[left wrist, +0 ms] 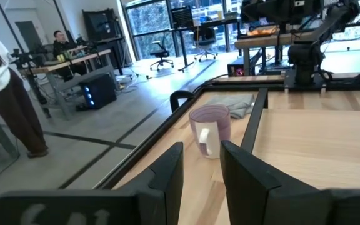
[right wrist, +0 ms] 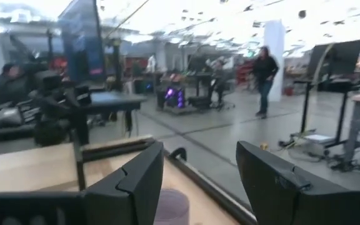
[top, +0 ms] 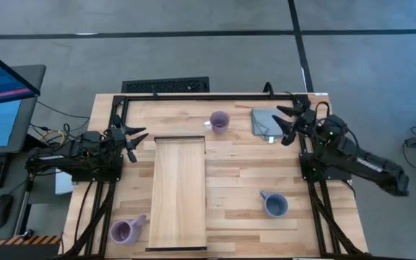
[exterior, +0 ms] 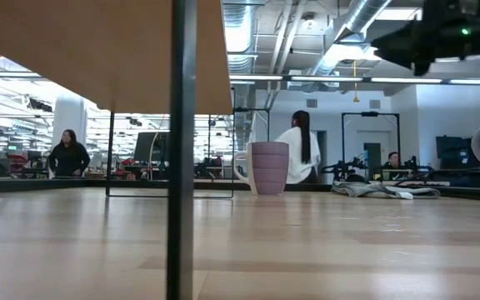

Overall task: Stack small to large cups/mugs on shelf
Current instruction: Put the blue mug on the shelf

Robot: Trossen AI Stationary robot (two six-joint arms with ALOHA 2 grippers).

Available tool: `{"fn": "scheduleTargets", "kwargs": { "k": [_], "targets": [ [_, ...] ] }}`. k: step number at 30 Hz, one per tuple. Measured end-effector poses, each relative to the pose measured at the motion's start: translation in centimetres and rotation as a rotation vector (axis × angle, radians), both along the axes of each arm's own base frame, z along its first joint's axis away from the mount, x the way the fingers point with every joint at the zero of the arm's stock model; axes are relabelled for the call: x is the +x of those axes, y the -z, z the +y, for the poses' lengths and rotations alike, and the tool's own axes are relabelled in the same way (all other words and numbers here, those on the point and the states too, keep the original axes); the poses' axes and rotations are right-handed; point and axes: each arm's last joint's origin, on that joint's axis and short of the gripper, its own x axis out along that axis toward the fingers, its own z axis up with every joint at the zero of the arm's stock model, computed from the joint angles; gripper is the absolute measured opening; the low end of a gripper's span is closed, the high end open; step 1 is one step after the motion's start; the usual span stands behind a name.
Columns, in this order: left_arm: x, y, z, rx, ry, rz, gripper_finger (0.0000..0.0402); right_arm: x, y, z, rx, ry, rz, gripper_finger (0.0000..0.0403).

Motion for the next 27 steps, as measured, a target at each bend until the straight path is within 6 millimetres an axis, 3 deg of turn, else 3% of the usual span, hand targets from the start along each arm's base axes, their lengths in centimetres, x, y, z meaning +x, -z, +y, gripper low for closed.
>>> {"fn": "scheduleTargets", "kwargs": {
  "k": [9, 14, 27],
  "targets": [
    [0.0, 0.0, 0.0, -0.072, -0.005, -0.033, 0.0098, 6.1, -4.3, -1.6, 0.035, -0.084, 0.316, 0.0225],
    [0.0, 0.0, 0.0, -0.071, -0.005, -0.031, 0.0098, 9.3, -6.3, -3.0, 0.062, -0.085, 0.37, 0.0225],
    [0.0, 0.4, 0.0, -0.073, -0.006, 0.01, 0.0098, 15.1, -7.0, -6.0, 0.207, 0.026, 0.568, 0.0225]
  ]
}}
